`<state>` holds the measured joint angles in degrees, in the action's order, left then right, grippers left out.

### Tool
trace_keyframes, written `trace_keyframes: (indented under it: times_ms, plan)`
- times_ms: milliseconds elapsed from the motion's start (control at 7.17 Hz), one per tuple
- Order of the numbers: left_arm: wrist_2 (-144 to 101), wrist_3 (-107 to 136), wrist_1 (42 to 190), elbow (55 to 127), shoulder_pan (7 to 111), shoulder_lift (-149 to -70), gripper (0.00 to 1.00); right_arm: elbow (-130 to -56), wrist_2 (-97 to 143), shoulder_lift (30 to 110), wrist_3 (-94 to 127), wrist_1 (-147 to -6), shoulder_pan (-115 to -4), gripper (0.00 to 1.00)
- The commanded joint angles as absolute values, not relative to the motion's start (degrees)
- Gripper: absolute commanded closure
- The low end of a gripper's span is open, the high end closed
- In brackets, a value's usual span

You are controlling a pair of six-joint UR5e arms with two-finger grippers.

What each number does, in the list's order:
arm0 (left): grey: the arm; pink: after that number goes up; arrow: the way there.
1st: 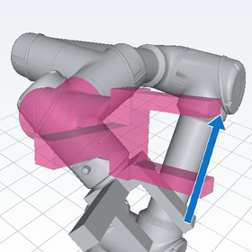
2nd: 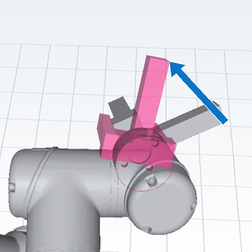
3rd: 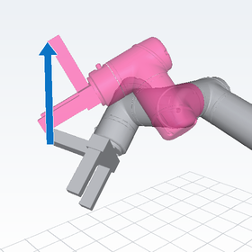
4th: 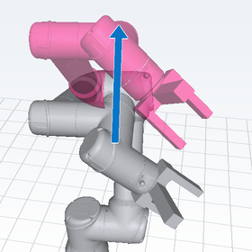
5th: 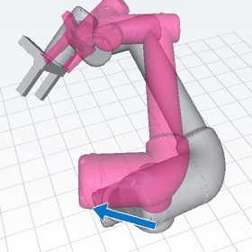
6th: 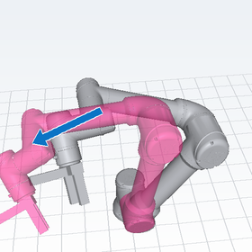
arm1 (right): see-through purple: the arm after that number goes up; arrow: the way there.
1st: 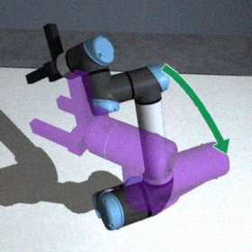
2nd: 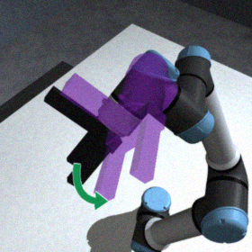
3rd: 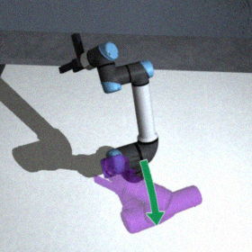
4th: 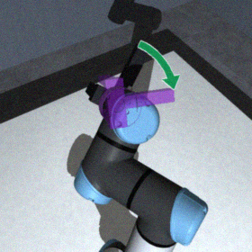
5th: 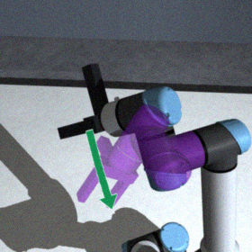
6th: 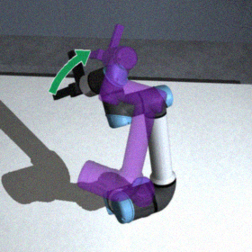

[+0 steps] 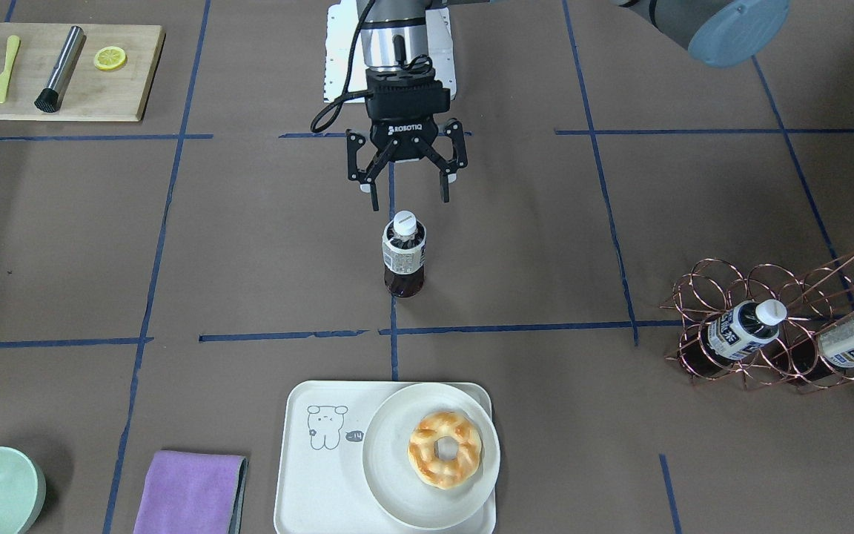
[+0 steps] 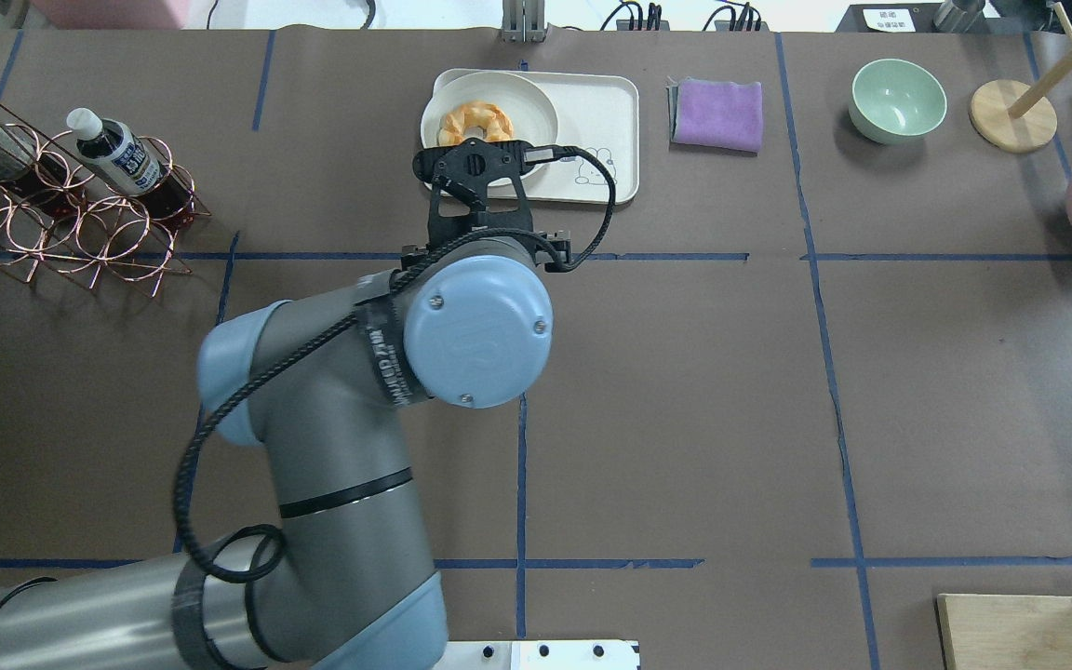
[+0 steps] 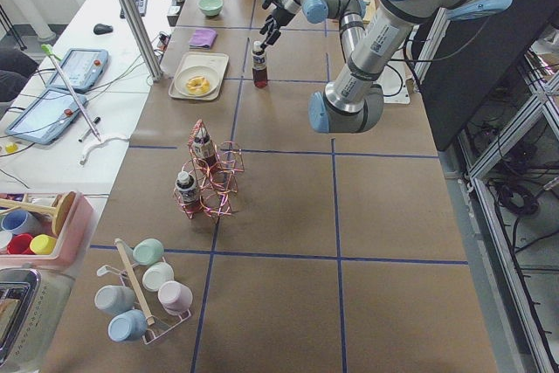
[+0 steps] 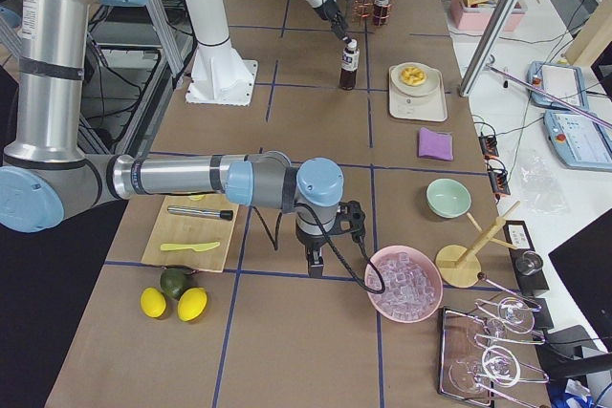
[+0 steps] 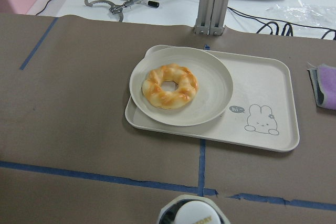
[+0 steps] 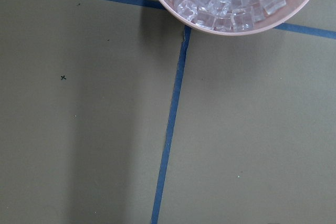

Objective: Place tea on tray
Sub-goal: 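Set the tea bottle on the table nearer the robot than the tray, then withdraw the left arm while the right arm moves toward the bottle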

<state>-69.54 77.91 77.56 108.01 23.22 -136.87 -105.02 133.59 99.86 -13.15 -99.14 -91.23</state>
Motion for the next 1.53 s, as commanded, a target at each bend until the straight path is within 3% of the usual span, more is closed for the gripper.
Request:
trace_keyframes:
  times_ms: [0, 558, 977, 1116, 1395]
  plan:
    - [-73.3, 71.3, 77.3, 120.1, 25.6, -129.5, 0.0, -105.0, 133.6, 99.8, -13.1, -99.1, -91.2, 0.0]
    - [-108.6, 60.4, 77.2, 119.8, 42.9, -115.4, 0.0, -104.9, 134.4, 99.8, -13.1, -99.1, -91.1, 0.0]
    - [-126.4, 27.3, 77.3, 119.5, 62.2, -98.7, 0.0, -105.1, 134.4, 99.7, -12.6, -99.1, -91.2, 0.0]
    - [-128.9, 17.8, 77.4, 116.7, 68.9, -95.5, 0.0, -105.5, 134.4, 99.7, -12.5, -99.0, -91.2, 0.0]
    - [-134.9, -0.3, 78.2, 103.8, 81.2, -93.4, 0.0, -106.3, 134.4, 99.7, -12.2, -98.6, -91.2, 0.0]
